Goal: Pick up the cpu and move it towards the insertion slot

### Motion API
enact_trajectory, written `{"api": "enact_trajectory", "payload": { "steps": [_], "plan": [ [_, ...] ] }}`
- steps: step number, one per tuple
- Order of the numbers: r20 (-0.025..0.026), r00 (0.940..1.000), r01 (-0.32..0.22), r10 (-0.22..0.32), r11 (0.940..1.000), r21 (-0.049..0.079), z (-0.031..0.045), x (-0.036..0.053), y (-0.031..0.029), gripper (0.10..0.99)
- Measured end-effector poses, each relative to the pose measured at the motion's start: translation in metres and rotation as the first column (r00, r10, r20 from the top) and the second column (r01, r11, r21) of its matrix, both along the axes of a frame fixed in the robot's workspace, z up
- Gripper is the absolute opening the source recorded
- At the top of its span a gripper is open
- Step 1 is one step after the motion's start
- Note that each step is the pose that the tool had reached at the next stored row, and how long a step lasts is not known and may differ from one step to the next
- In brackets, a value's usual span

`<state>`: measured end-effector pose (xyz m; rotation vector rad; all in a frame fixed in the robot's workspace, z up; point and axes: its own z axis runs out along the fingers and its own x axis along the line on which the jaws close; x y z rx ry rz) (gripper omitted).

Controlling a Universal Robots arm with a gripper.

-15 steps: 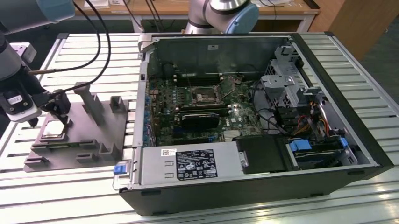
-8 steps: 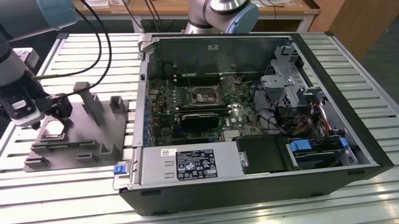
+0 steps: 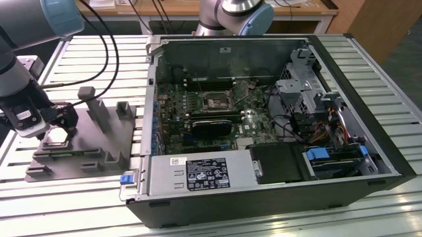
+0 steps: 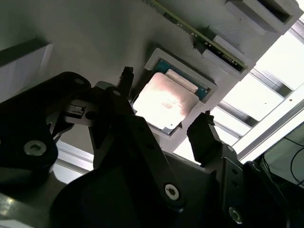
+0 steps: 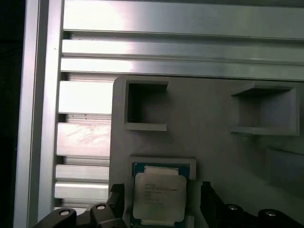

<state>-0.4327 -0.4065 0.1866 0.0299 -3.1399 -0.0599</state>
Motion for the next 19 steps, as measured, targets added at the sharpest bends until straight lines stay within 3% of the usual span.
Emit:
{"api": "enact_trajectory", "payload": {
  "steps": [7,8,14,15,19],
  "plan": [
    [0.0000,1.0000,0.000,0.000,1.0000,0.001,-0.0042,-0.0017,-0.0006,0.722],
    [-0.0001,1.0000,0.000,0.000,1.0000,0.000,-0.0042,-0.0018,-0.0006,0.651],
    [0.0000,1.0000,0.000,0.000,1.0000,0.002,-0.0044,-0.0018,-0.0006,0.639],
    [0.0000,1.0000,0.000,0.000,1.0000,0.002,-0.0044,-0.0018,-0.0006,0.565],
    [-0.0001,1.0000,0.000,0.000,1.0000,0.003,-0.0044,-0.0018,-0.0006,0.565]
  ]
}}
